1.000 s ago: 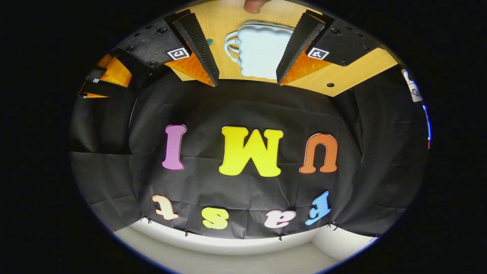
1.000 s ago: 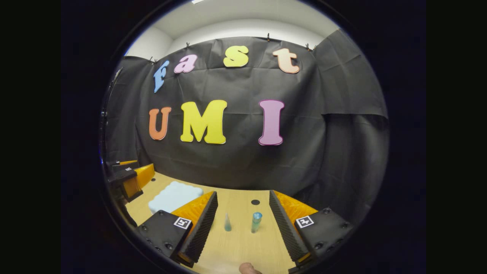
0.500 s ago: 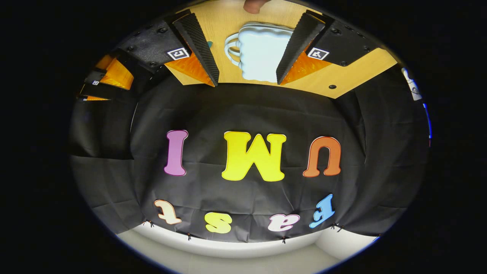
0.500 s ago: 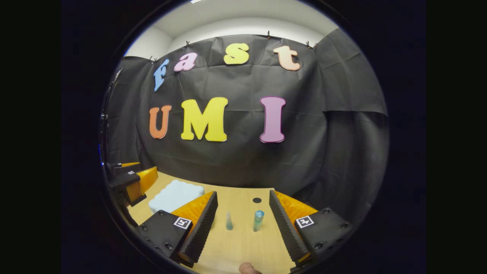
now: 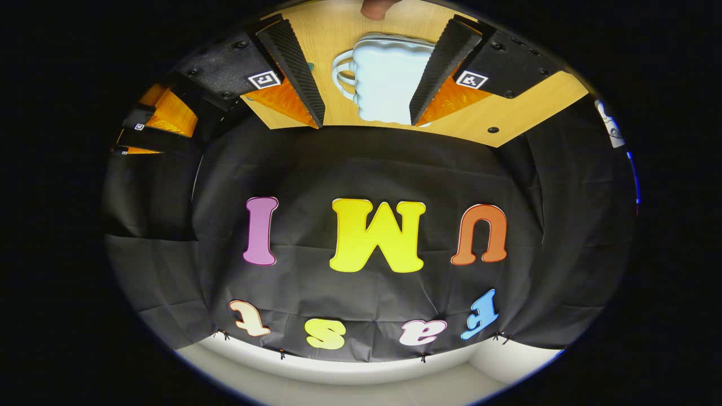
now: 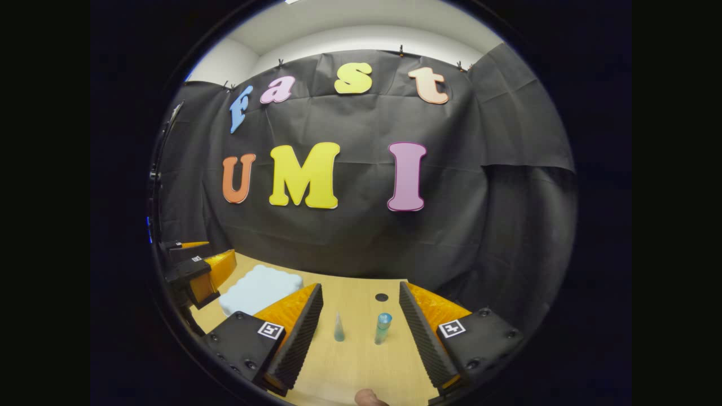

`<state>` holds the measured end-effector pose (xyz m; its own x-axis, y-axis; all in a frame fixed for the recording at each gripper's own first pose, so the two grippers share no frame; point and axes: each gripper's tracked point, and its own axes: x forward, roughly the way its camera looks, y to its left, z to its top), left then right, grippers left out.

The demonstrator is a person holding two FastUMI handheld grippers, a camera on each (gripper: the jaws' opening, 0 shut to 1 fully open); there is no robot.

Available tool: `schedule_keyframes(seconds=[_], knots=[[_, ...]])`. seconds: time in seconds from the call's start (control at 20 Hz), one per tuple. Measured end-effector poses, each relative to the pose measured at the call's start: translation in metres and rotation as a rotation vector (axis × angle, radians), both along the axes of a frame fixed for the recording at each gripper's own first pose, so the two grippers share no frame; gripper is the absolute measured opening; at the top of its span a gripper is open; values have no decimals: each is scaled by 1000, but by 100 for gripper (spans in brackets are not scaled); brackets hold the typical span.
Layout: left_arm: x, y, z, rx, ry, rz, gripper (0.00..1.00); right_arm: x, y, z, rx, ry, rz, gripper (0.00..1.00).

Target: First open the suitcase, pack the skin care products into it, and then close the suitcase.

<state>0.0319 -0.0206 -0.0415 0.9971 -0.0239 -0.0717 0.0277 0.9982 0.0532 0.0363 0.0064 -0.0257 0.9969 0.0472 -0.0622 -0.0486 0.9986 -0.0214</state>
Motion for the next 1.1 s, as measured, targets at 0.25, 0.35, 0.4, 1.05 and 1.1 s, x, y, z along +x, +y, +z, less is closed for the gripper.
schedule_keyframes(seconds=[0.25, 0.35, 0.4, 1.05, 1.1], knots=[[24, 0, -50, 307, -14, -2, 97, 14, -57, 4, 2, -9, -102, 81], [36, -7, -83, 494, -11, -23, 100, 17, -88, -2, 2, 5, -150, 80], [43, -12, -100, 576, -13, -39, 98, 20, -103, -7, -5, 12, -177, 80], [116, -37, -255, 1336, 209, -105, 88, 49, -193, -91, 54, 185, -239, 81], [120, -35, -262, 1349, 236, -107, 87, 51, -195, -94, 57, 190, -234, 81]])
